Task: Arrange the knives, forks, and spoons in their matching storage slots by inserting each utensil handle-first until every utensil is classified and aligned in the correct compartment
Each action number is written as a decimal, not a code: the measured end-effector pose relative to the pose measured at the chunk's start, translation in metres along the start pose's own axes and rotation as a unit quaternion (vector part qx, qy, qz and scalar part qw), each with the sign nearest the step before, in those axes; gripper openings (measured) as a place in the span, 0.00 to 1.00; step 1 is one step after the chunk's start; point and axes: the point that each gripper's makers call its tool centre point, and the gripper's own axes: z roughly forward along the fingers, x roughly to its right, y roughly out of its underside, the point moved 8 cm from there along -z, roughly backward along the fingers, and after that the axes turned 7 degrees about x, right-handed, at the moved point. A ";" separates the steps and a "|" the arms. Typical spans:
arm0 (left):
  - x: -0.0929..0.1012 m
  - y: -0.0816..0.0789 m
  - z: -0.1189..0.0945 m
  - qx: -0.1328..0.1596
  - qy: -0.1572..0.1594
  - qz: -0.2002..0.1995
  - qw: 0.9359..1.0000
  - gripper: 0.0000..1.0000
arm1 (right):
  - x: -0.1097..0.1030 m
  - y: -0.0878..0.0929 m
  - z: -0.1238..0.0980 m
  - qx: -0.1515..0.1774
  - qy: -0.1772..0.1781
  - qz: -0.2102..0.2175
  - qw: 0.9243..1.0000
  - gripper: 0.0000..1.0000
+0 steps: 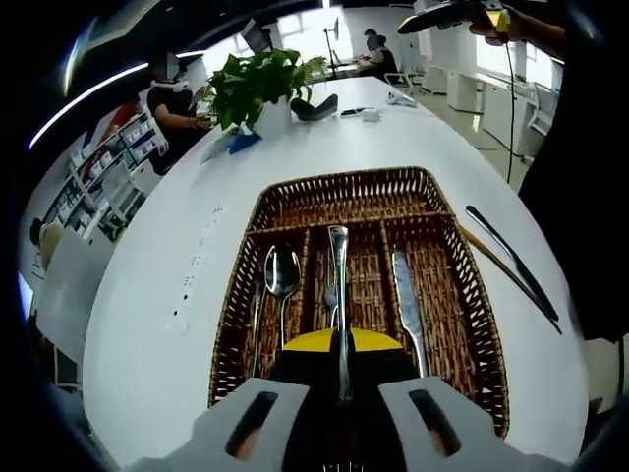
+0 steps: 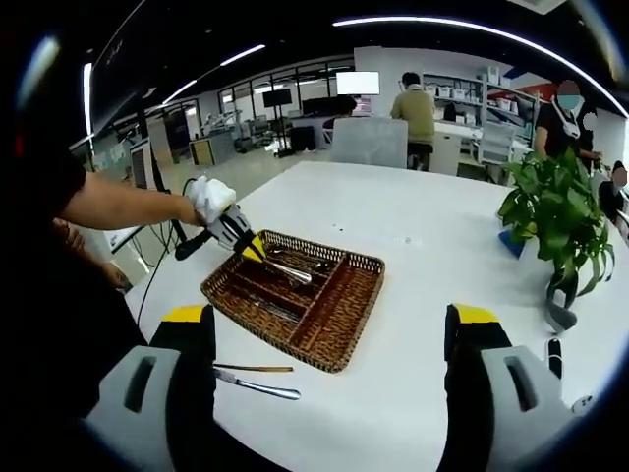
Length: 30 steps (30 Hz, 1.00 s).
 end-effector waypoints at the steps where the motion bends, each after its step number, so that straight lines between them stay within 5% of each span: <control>1: 0.001 0.003 0.002 0.001 0.001 0.001 1.000 0.01 | 0.000 0.001 0.000 -0.001 -0.001 0.002 1.000 1.00; 16: 0.008 0.030 0.030 -0.001 0.018 -0.025 1.000 0.01 | 0.003 0.004 -0.003 -0.019 0.000 -0.002 1.000 1.00; 30: 0.011 0.037 0.056 -0.005 0.038 -0.034 0.999 0.01 | 0.009 0.004 -0.007 -0.031 0.007 -0.006 0.999 1.00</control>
